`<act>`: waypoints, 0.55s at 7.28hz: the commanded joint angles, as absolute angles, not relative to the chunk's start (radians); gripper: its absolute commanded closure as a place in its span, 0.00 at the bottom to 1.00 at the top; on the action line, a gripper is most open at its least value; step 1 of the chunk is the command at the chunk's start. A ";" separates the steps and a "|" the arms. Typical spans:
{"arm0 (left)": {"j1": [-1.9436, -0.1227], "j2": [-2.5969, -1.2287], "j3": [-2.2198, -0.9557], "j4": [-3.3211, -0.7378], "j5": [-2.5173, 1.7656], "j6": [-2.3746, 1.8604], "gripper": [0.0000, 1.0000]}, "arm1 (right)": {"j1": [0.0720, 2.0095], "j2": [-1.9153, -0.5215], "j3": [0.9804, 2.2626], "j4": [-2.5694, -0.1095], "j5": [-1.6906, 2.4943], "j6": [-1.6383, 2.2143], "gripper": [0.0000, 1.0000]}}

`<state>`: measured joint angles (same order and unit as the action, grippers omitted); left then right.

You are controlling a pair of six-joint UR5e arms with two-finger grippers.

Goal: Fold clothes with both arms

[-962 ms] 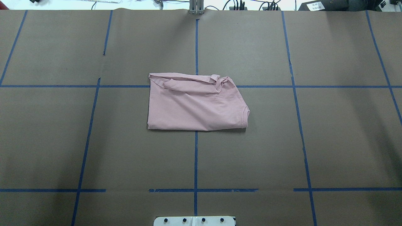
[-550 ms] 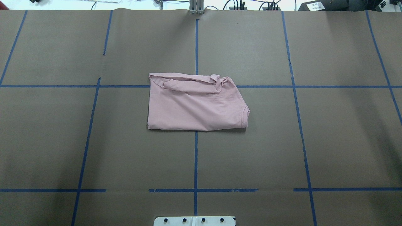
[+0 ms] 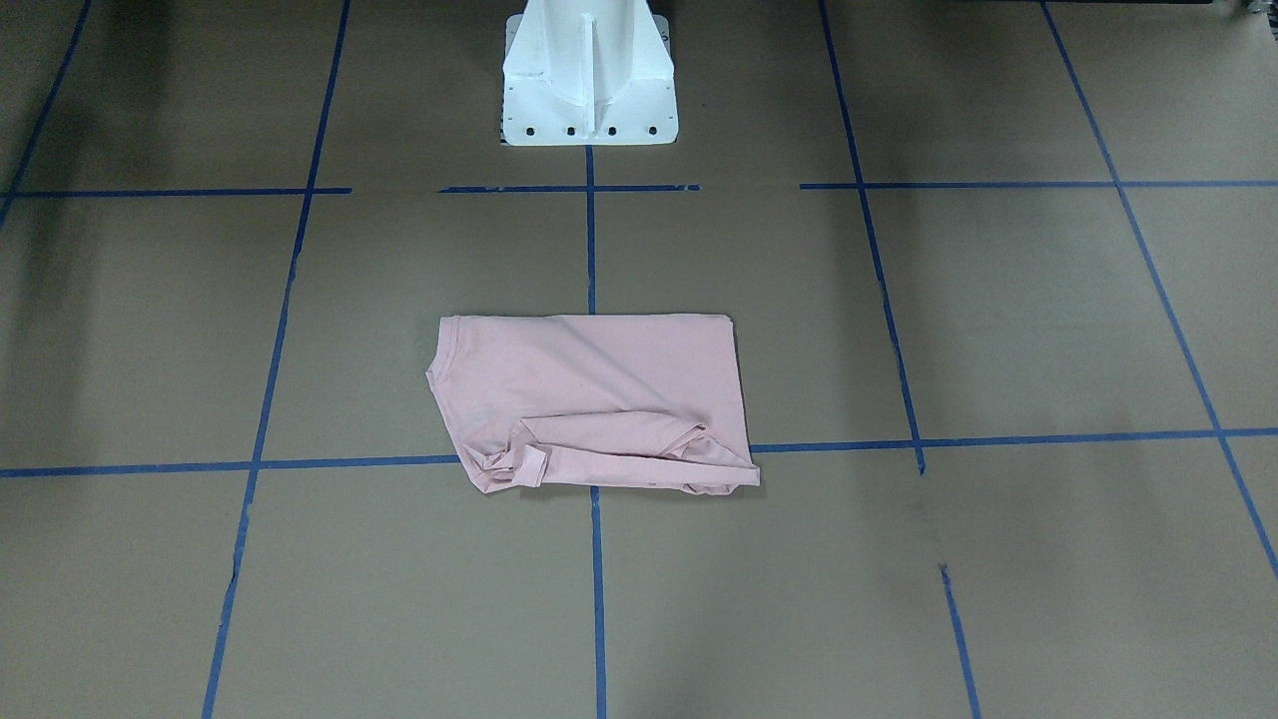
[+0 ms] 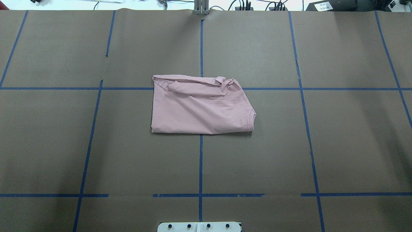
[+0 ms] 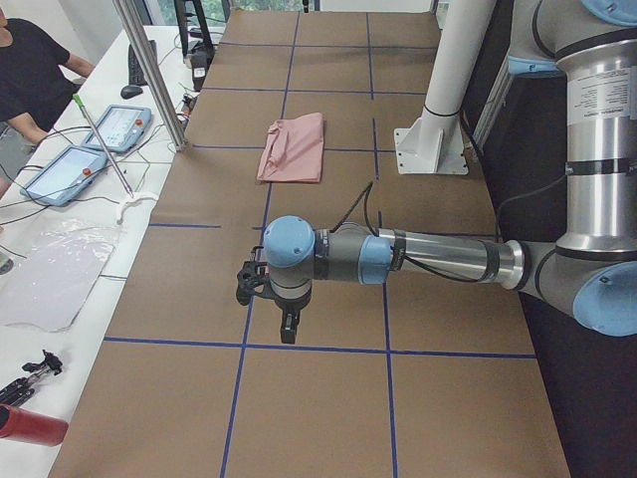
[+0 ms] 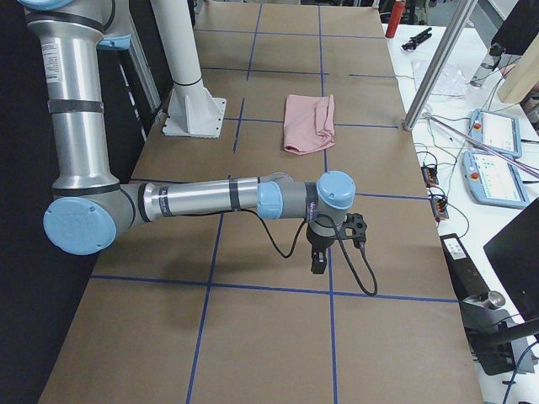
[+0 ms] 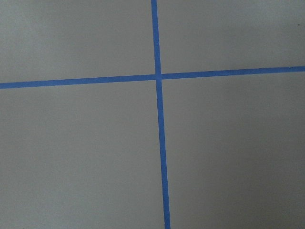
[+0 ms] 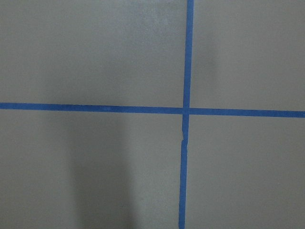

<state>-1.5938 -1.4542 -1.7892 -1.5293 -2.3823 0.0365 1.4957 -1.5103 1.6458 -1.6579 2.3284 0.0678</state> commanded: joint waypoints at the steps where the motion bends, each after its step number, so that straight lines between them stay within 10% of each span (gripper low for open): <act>1: -1.594 -1.454 -1.792 -1.529 -2.382 0.035 0.00 | 1.496 -1.506 1.649 -1.657 2.329 0.069 0.00; 4: -1.594 -1.454 -1.789 -1.529 -2.382 0.035 0.00 | 1.496 -1.503 1.652 -1.657 2.342 0.069 0.00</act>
<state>-1.5938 -1.4542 -1.7890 -1.5294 -2.3823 0.0357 1.4956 -1.5040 1.6515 -1.6567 2.3381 0.0690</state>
